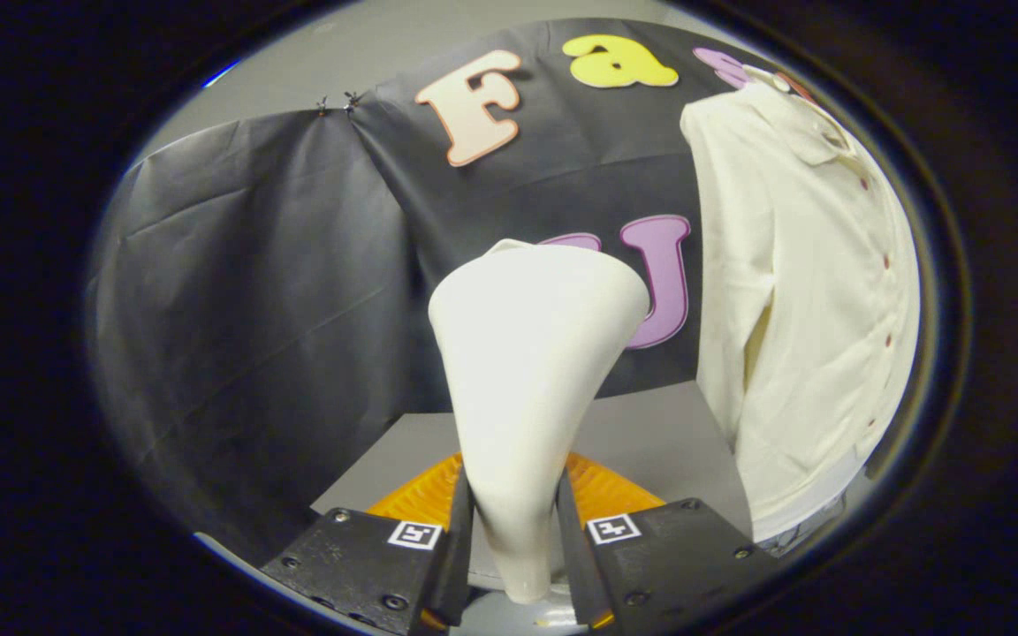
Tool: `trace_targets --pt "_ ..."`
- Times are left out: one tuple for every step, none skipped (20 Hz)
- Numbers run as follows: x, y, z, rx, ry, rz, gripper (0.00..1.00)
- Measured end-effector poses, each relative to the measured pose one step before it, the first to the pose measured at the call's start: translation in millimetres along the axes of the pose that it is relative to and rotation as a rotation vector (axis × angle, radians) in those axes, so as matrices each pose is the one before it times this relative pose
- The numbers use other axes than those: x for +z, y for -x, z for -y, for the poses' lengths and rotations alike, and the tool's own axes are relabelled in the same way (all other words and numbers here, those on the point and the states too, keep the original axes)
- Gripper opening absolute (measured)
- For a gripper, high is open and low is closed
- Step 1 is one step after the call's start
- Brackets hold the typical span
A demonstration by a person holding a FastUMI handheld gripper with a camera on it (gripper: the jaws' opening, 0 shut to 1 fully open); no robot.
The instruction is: Iron the clothes twice with a garment steamer, once on the left side and once on the right side.
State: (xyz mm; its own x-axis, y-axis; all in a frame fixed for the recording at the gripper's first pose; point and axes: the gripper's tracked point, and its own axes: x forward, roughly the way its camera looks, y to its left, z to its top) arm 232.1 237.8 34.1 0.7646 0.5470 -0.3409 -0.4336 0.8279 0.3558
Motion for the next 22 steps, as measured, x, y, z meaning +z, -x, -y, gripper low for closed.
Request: trace_targets --pt "11.26 15.55 -0.63 -0.00456 0.01192 0.03591 0.46" --pt "9.25 13.92 2.49 -0.00502 0.00671 0.02858 0.46" --pt "6.32 8.01 3.75 0.00157 -0.00093 0.02478 0.46" --pt "9.91 8.11 1.97 -0.00171 -0.00295 0.02730 0.45" --pt "9.85 6.83 2.76 -0.00782 0.00292 0.02043 0.45" --pt "9.08 6.00 4.22 -0.01075 0.00851 0.01656 0.45" --pt "7.72 4.81 7.14 -0.01267 0.01518 0.01113 0.45" --pt "6.66 3.87 6.52 -0.01189 0.01041 0.00806 0.45" --pt "4.52 3.16 7.01 -0.01422 0.00953 0.00718 0.45" --pt "6.06 2.29 7.62 -0.01535 0.00196 0.00919 0.45" --pt "3.23 2.46 7.72 -0.01512 -0.00318 0.00648 0.45" --pt "7.15 1.03 6.97 -0.01273 -0.00605 0.01321 0.45" --pt "4.04 0.09 7.29 -0.01498 -0.00452 0.00740 0.45" --pt "4.23 -1.21 6.57 -0.01178 0.00015 -0.00043 0.45" --pt "3.39 -0.92 5.58 -0.00749 0.00513 0.00117 0.45" --pt "5.06 -1.49 6.36 -0.00896 0.01071 0.00574 0.45" --pt "5.07 -2.43 8.57 -0.01568 0.00758 0.00853 0.45" --pt "0.51 -3.19 7.72 -0.01463 0.00993 -0.00545 0.45" --pt "2.35 -2.86 9.09 -0.01955 0.01129 0.00234 0.45" --pt "-0.71 -3.57 9.63 -0.01995 0.01121 -0.00709 0.45" --pt "-0.99 -4.52 9.10 -0.01891 0.00430 -0.00337 0.45" --pt "-2.50 -5.04 8.48 -0.01213 0.00436 -0.00773 0.45"
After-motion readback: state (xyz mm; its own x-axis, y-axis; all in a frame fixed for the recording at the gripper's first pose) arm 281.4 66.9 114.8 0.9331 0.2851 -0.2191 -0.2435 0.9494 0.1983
